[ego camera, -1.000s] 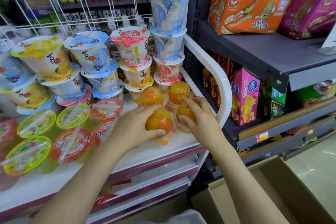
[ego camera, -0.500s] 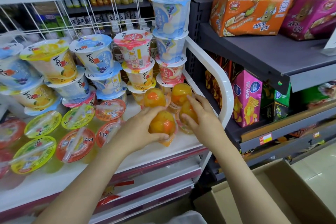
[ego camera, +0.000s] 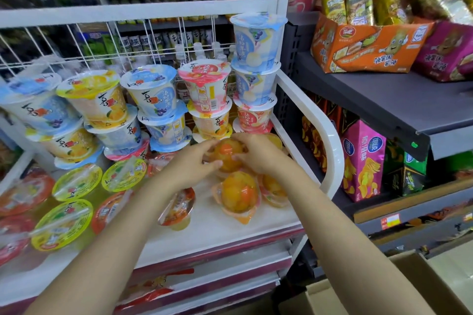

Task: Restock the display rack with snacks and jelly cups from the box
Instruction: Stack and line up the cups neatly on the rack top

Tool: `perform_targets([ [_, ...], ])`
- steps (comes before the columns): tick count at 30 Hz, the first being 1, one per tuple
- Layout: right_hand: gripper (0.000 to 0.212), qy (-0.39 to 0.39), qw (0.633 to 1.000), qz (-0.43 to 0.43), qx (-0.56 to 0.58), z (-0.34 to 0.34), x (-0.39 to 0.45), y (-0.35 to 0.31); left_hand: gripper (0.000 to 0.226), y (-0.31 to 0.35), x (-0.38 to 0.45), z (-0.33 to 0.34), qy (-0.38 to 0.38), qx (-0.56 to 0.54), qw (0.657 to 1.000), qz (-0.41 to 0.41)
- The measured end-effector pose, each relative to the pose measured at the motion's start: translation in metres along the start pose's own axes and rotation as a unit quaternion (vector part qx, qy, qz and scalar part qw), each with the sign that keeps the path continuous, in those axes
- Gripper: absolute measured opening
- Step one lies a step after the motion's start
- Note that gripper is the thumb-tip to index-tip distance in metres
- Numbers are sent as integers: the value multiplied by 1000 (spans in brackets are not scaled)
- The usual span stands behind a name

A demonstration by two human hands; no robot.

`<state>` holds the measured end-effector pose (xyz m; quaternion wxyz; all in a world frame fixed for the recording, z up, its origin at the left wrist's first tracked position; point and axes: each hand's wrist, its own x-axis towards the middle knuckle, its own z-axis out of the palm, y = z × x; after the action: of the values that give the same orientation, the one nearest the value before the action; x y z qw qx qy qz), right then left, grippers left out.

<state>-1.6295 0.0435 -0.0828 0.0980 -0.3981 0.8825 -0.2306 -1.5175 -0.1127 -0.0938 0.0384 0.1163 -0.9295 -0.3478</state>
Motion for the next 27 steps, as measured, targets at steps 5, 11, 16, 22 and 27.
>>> perform_targets([
  [5, 56, 4, 1000, -8, 17, 0, 4, 0, 54, -10, 3, 0, 9, -6, 1000, 0],
  [11, 54, 2, 999, -16, 39, 1, 1, -4, 55, -14, 0, 0, 14, -20, 1000, 7],
  [16, 47, 104, 993, -14, 58, -16, -9, 10, 61, -14, 1, -2, 23, 22, 999, 38],
  [22, 61, 93, 993, 14, 64, -19, -22, 28, 99, 3, 4, 7, 10, 16, 997, 70],
  [27, 51, 103, 987, 54, 109, -18, -23, 34, 108, 5, 4, 13, 1, 48, 997, 68],
])
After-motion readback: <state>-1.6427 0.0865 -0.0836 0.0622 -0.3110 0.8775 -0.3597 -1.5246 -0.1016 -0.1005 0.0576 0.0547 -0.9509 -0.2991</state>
